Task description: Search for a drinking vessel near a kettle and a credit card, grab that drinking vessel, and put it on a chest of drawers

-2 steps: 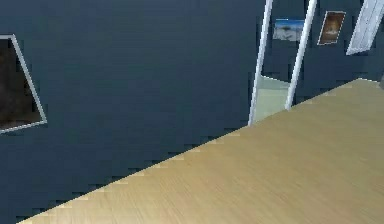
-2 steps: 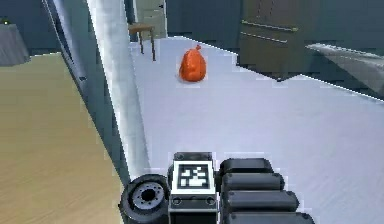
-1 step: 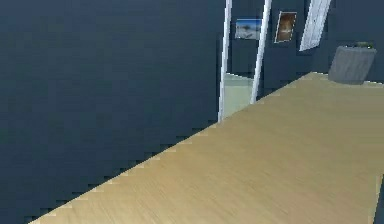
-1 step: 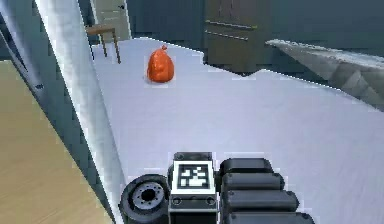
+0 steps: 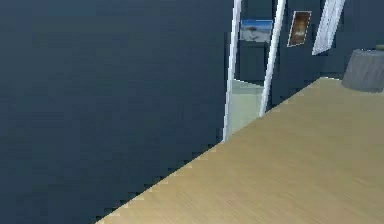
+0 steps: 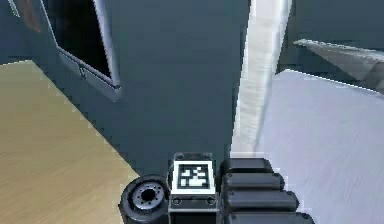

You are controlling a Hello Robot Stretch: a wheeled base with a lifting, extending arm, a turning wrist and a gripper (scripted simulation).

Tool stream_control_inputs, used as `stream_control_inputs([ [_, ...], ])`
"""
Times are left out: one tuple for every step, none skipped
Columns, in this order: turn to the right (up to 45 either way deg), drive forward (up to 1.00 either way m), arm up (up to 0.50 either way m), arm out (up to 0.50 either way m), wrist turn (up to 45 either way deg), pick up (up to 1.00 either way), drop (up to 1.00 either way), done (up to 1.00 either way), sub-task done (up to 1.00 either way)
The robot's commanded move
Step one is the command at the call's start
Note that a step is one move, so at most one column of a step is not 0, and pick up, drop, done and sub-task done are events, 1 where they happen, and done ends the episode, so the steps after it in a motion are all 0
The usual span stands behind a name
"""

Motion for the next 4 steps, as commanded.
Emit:
stream_control_inputs([
  [24.0, 0.00, 0.00, 0.00, 0.0, 0.00, 0.00, 0.00, 0.00],
  [0.0, 1.00, 0.00, 0.00, 0.0, 0.00, 0.00, 0.00, 0.00],
  [0.0, 1.00, 0.00, 0.00, 0.0, 0.00, 0.00, 0.00, 0.00],
  [3.0, 0.00, 0.00, 0.00, 0.0, 0.00, 0.00, 0.00, 0.00],
])
